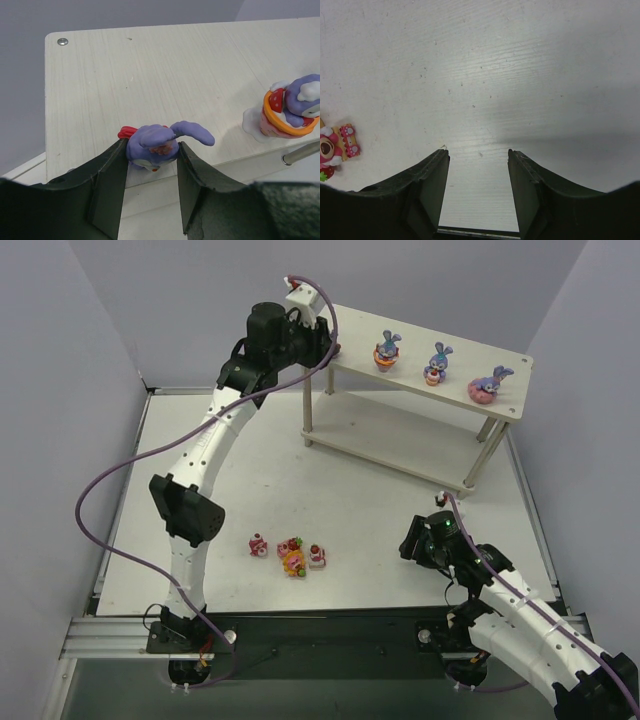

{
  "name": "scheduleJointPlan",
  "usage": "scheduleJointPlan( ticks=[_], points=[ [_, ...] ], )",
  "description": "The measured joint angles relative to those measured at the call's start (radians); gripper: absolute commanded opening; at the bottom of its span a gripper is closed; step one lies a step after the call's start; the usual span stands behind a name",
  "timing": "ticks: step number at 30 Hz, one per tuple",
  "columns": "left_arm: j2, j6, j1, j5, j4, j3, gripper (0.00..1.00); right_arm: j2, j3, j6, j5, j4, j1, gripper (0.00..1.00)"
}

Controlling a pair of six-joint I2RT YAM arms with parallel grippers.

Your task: Place and organize the plastic toys onto the shelf

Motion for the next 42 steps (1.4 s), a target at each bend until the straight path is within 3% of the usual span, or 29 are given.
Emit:
scheduleJointPlan(
  ticks=[10, 33, 42],
  points=[
    [0.009, -0.004, 0.008, 0.022, 0.011, 0.006, 0.47, 0.002, -0.002, 0.010, -0.003, 0.006, 0.000, 0.50],
    [0.027, -0.026, 0.015, 0.021, 0.043, 0.006, 0.71, 0.008, -0.006, 0.013, -0.008, 0.013, 0.000, 0.50],
    [0.027, -0.021, 0.015, 0.020, 0.045, 0.006, 0.97, 0.008, -0.011, 0.014, -0.011, 0.014, 0.000, 0.57]
  ],
)
